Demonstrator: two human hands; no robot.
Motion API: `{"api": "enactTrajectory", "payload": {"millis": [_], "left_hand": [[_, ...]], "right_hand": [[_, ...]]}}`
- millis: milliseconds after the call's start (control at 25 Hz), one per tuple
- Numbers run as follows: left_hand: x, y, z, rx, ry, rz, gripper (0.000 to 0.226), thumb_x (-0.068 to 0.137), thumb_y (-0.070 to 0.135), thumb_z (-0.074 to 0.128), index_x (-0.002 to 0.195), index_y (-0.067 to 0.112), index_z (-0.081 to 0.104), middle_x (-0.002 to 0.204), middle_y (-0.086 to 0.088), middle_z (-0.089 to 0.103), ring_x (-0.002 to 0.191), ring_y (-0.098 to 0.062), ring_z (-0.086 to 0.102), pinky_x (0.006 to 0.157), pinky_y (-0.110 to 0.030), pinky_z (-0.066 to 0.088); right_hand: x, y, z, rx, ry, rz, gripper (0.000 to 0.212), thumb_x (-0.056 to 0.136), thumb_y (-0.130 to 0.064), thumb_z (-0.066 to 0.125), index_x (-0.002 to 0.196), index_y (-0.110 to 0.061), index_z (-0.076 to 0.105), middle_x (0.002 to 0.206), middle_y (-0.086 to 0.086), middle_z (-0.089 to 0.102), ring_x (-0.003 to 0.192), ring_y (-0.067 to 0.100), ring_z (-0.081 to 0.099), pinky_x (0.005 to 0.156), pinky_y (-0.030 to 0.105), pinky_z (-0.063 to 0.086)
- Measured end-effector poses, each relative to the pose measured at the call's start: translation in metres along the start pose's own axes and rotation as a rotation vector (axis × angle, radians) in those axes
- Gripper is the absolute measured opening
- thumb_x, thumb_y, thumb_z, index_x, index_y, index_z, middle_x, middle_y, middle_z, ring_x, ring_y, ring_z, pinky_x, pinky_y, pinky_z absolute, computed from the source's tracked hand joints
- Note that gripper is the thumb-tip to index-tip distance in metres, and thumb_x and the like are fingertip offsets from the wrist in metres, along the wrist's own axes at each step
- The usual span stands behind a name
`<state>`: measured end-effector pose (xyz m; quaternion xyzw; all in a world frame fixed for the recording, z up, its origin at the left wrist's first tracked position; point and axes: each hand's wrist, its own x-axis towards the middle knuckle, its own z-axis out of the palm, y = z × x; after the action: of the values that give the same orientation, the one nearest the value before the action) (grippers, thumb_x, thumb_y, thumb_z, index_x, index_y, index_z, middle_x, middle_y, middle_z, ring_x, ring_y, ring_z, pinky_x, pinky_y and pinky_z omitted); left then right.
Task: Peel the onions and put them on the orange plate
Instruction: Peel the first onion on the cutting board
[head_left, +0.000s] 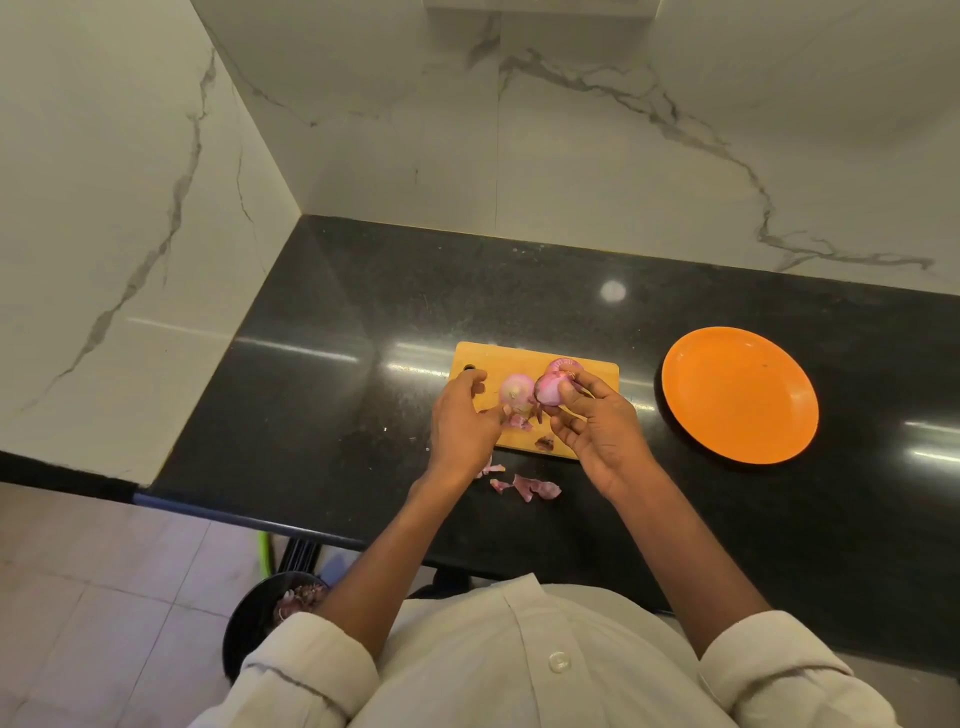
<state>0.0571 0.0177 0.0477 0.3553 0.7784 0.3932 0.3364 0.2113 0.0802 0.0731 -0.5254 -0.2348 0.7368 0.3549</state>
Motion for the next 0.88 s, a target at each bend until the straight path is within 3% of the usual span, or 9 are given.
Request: {"api": "enactTrajectory", "payload": {"millis": [80,160,280,440,720,880], "left_hand": [[0.001,0.006,-0.001,0.063,0.067,0.121,0.042,0.097,0.021,0.077,0.138,0.016,0.066,0.133,0.006,0.064,0.12,-0.009,0.059,0.099,-0.029,0.052],[0.003,0.017,-0.002,-0.097,0.033,0.187,0.025,0.099,0.023,0.076,0.124,0.017,0.076,0.118,0.007,0.075,0.108,-0.007,0.069,0.096,-0.029,0.057],[0.004,0.028,-0.001,-0.297,-0.079,0.151,0.014,0.097,0.022,0.079,0.108,0.015,0.082,0.097,0.004,0.081,0.095,-0.011,0.076,0.087,-0.031,0.063],[0.005,0.029,-0.005,-0.379,-0.106,0.147,0.009,0.095,0.016,0.081,0.102,0.011,0.084,0.09,-0.002,0.081,0.09,-0.022,0.077,0.085,-0.037,0.064],[0.007,0.033,-0.006,-0.318,-0.143,0.246,0.008,0.094,0.014,0.08,0.098,0.008,0.083,0.087,-0.004,0.08,0.085,-0.023,0.077,0.081,-0.037,0.065],[0.007,0.031,-0.005,-0.27,-0.106,0.28,0.006,0.096,0.01,0.077,0.099,0.007,0.082,0.087,-0.003,0.079,0.083,-0.02,0.076,0.079,-0.034,0.064]], "right_hand": [[0.003,0.0,-0.004,-0.067,-0.019,-0.049,0.024,0.096,-0.01,0.073,0.119,-0.02,0.073,0.123,0.009,0.075,0.106,0.025,0.074,0.082,0.032,0.06],[0.001,-0.002,-0.004,-0.121,-0.052,-0.089,0.026,0.094,-0.012,0.076,0.119,-0.018,0.073,0.118,0.004,0.078,0.11,0.025,0.075,0.085,0.035,0.061],[-0.002,-0.007,-0.004,-0.136,-0.141,-0.113,0.031,0.085,-0.018,0.08,0.116,-0.015,0.074,0.114,0.005,0.079,0.106,0.027,0.077,0.087,0.038,0.063],[0.001,-0.01,-0.006,-0.231,-0.185,-0.199,0.043,0.076,-0.018,0.084,0.117,-0.01,0.074,0.114,0.008,0.079,0.111,0.028,0.075,0.091,0.041,0.063],[0.007,-0.02,-0.012,-0.405,-0.189,-0.294,0.037,0.077,-0.013,0.087,0.113,-0.012,0.078,0.107,-0.001,0.08,0.103,0.014,0.075,0.092,0.038,0.062],[0.007,-0.02,-0.012,-0.454,-0.21,-0.323,0.035,0.079,-0.01,0.087,0.113,-0.013,0.079,0.109,0.002,0.08,0.106,0.017,0.074,0.095,0.04,0.061]]}}
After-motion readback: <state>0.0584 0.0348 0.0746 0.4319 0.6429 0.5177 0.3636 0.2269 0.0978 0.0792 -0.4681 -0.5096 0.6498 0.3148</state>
